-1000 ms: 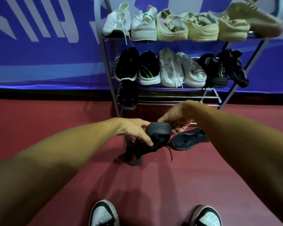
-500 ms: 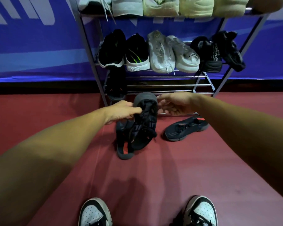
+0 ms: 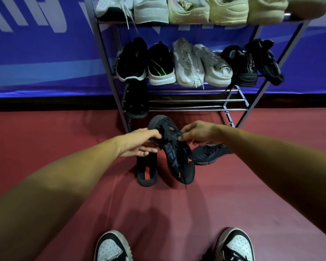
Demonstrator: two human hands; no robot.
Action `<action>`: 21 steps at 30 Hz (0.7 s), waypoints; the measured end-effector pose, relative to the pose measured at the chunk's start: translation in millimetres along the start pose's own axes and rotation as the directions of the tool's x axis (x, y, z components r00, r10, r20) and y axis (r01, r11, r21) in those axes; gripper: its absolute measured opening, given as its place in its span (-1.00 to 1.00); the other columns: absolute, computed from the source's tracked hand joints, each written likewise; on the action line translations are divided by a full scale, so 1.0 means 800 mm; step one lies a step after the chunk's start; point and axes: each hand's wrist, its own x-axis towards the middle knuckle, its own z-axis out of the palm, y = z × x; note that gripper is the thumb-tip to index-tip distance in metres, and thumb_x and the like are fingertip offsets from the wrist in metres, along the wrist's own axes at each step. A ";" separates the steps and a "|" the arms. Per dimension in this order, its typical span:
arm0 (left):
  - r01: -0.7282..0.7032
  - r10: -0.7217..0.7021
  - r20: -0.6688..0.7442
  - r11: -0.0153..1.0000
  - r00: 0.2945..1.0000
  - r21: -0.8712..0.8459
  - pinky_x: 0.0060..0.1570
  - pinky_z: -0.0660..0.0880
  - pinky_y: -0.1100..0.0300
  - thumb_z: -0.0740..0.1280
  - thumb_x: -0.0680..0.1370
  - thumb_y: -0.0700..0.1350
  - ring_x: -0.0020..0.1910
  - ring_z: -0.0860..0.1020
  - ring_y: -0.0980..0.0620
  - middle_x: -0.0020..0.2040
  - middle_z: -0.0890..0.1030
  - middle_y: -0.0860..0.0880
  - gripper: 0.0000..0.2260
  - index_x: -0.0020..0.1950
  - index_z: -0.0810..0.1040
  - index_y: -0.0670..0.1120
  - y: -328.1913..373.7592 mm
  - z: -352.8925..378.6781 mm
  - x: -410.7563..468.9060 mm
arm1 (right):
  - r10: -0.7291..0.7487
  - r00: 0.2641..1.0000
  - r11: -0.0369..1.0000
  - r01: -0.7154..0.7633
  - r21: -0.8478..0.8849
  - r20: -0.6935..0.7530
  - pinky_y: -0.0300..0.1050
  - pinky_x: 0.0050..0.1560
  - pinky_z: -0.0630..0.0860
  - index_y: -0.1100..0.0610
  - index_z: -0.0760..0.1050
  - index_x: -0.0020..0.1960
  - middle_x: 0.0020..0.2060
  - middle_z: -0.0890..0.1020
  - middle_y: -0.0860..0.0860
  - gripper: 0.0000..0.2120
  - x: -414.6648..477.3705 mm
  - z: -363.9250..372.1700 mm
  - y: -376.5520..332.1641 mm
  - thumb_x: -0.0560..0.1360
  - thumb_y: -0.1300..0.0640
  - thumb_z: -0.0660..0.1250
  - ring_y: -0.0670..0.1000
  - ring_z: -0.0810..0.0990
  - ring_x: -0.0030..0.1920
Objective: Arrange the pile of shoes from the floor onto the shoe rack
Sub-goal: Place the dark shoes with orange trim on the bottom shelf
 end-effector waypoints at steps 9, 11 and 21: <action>-0.035 0.025 0.070 0.989 0.997 0.147 -0.24 0.40 0.21 0.46 0.41 0.18 -0.05 0.63 0.04 0.01 0.67 0.02 -0.60 0.21 0.58 0.13 -0.013 -0.022 -0.010 | -0.219 0.972 0.966 0.204 -0.158 -0.085 -0.41 -0.36 0.45 0.14 0.72 0.03 -0.38 0.65 -0.13 -0.87 0.023 0.016 -0.012 0.55 0.24 0.41 -0.20 0.55 -0.39; -0.080 0.070 0.097 0.991 0.993 0.104 -0.18 0.38 0.19 0.42 0.48 0.18 -0.08 0.60 0.06 -0.04 0.67 0.06 -0.70 0.21 0.55 0.26 -0.010 -0.021 -0.010 | -0.237 0.966 0.961 0.218 -0.171 -0.100 -0.42 -0.32 0.48 0.16 0.72 0.04 -0.29 0.68 0.00 -0.86 0.024 0.017 -0.017 0.55 0.25 0.39 -0.15 0.56 -0.34; -0.017 0.011 0.093 0.998 0.996 0.062 -0.17 0.38 0.16 0.48 0.34 0.21 -0.22 0.55 0.07 -0.14 0.62 -0.02 -0.54 0.13 0.69 -0.03 -0.002 0.003 0.004 | -0.329 0.942 0.926 0.308 -0.218 -0.069 -0.34 -0.19 0.53 0.05 0.72 0.11 -0.21 0.72 0.02 -0.80 0.031 0.030 -0.025 0.52 0.21 0.44 -0.15 0.56 -0.32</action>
